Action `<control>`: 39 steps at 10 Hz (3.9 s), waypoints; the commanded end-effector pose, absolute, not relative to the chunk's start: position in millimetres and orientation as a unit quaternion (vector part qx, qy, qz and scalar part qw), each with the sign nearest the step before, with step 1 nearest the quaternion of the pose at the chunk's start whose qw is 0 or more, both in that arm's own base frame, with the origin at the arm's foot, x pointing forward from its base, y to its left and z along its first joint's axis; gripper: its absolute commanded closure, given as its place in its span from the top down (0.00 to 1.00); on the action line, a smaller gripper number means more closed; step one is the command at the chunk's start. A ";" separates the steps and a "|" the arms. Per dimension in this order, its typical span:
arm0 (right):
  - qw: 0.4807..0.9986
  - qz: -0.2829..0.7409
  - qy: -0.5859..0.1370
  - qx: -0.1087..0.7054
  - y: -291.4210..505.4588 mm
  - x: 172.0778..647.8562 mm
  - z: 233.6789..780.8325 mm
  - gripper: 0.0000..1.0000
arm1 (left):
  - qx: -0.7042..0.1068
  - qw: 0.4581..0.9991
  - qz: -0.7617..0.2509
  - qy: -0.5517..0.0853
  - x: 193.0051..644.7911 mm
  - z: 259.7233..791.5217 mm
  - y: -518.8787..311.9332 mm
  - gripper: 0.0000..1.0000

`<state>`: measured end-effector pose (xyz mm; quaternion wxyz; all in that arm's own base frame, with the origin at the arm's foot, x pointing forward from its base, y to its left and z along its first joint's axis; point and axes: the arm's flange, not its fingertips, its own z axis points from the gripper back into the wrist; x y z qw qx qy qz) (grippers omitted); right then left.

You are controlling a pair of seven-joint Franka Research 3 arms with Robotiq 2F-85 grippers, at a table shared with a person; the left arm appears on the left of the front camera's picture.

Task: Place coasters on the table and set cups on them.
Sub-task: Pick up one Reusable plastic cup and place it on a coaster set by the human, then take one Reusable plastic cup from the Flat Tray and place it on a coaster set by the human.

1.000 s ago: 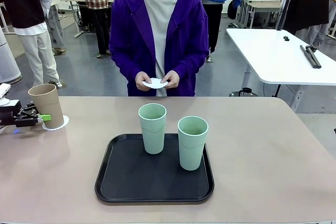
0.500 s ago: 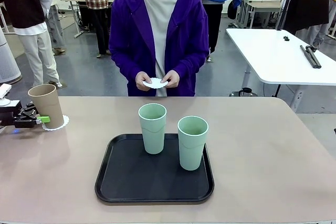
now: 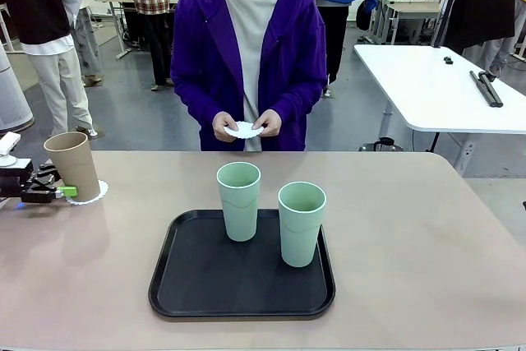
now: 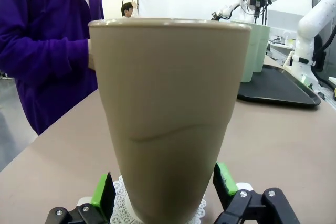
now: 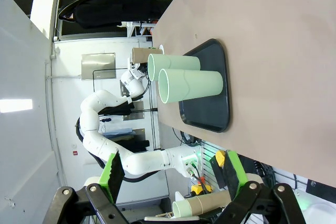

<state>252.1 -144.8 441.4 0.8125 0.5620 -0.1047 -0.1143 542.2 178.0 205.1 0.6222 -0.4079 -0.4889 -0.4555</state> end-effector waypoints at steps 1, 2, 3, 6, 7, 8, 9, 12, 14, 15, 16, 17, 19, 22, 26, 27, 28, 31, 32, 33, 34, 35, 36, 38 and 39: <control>0.806 -0.112 -0.109 0.571 -145.4 254.1 442.3 1.00 | -0.396 0.646 -0.463 -0.459 534.7 219.0 176.7 1.00; 0.806 -0.112 -0.109 0.571 -145.4 254.1 442.3 1.00 | -0.389 0.659 -0.466 -0.444 529.3 225.8 180.2 1.00; 0.806 -0.112 -0.109 0.571 -145.4 254.1 442.3 1.00 | -0.381 0.672 -0.467 -0.429 524.3 232.5 184.6 1.00; 0.806 -0.112 -0.109 0.571 -145.4 254.1 442.3 1.00 | -0.357 0.701 -0.472 -0.397 513.5 258.5 201.3 1.00; 0.806 -0.112 -0.109 0.571 -145.4 254.1 442.3 1.00 | -0.339 0.713 -0.467 -0.398 509.1 273.0 204.9 1.00; 0.806 -0.112 -0.109 0.571 -145.4 254.1 442.3 1.00 | -0.320 0.732 -0.459 -0.390 502.8 289.3 206.0 1.00; 0.806 -0.112 -0.109 0.571 -145.4 254.1 442.3 1.00 | -0.299 0.761 -0.438 -0.373 491.8 310.1 202.5 1.00; 0.806 -0.112 -0.109 0.571 -145.4 254.1 442.3 1.00 | -0.234 0.853 -0.361 -0.296 444.3 388.4 176.1 1.00; 0.806 -0.112 -0.109 0.571 -145.4 254.1 442.3 1.00 | -0.187 0.882 -0.354 -0.249 417.0 433.2 154.5 1.00; 0.806 -0.112 -0.109 0.571 -145.4 254.1 442.3 1.00 | -0.189 0.893 -0.338 -0.229 406.8 451.3 141.5 1.00; 0.806 -0.112 -0.109 0.571 -145.4 254.1 442.3 1.00 | -0.190 0.896 -0.331 -0.226 399.4 467.7 128.7 1.00; 0.806 -0.112 -0.109 0.571 -145.4 254.1 442.3 1.00 | -0.169 0.906 -0.324 -0.212 390.8 481.3 114.1 1.00; 0.806 -0.112 -0.109 0.571 -145.4 254.1 442.3 1.00 | -0.120 0.922 -0.318 -0.187 375.7 498.7 82.5 1.00; 0.806 -0.112 -0.109 0.571 -145.4 254.1 442.3 1.00 | -0.053 0.937 -0.315 -0.144 365.4 512.9 41.6 1.00; 0.806 -0.112 -0.109 0.571 -145.4 254.1 442.3 1.00 | -0.049 0.934 -0.323 -0.145 364.3 516.4 35.7 1.00; 0.806 -0.112 -0.109 0.571 -145.4 254.1 442.3 1.00 | -0.049 0.934 -0.323 -0.145 364.3 516.4 35.7 1.00; 0.806 -0.112 -0.109 0.571 -145.4 254.1 442.3 1.00 | -0.049 0.934 -0.323 -0.145 364.3 516.4 35.7 1.00; 0.806 -0.112 -0.109 0.571 -145.4 254.1 442.3 1.00 | -0.049 0.934 -0.323 -0.145 364.3 516.4 35.7 1.00; 0.806 -0.112 -0.109 0.571 -145.4 254.1 442.3 1.00 | -0.049 0.934 -0.323 -0.145 364.3 516.4 35.7 1.00; 0.806 -0.112 -0.109 0.571 -145.4 254.1 442.3 1.00 | -0.049 0.934 -0.323 -0.145 364.3 516.4 35.7 1.00; 0.806 -0.112 -0.109 0.571 -145.4 254.1 442.3 1.00 | -0.061 0.930 -0.333 -0.146 363.1 513.5 37.3 1.00; 0.806 -0.112 -0.109 0.571 -145.4 254.1 442.3 1.00 | -0.147 0.938 -0.270 -0.157 354.9 504.7 57.1 1.00; 0.806 -0.112 -0.109 0.571 -145.4 254.1 442.3 1.00 | -0.241 0.932 -0.217 -0.162 347.6 498.7 79.7 1.00; 0.806 -0.112 -0.109 0.571 -145.4 254.1 442.3 1.00 | -0.363 0.904 -0.155 -0.167 353.8 493.8 119.0 1.00; 0.806 -0.112 -0.109 0.571 -145.4 254.1 442.3 1.00 | -0.402 0.887 -0.141 -0.179 348.8 478.5 131.7 1.00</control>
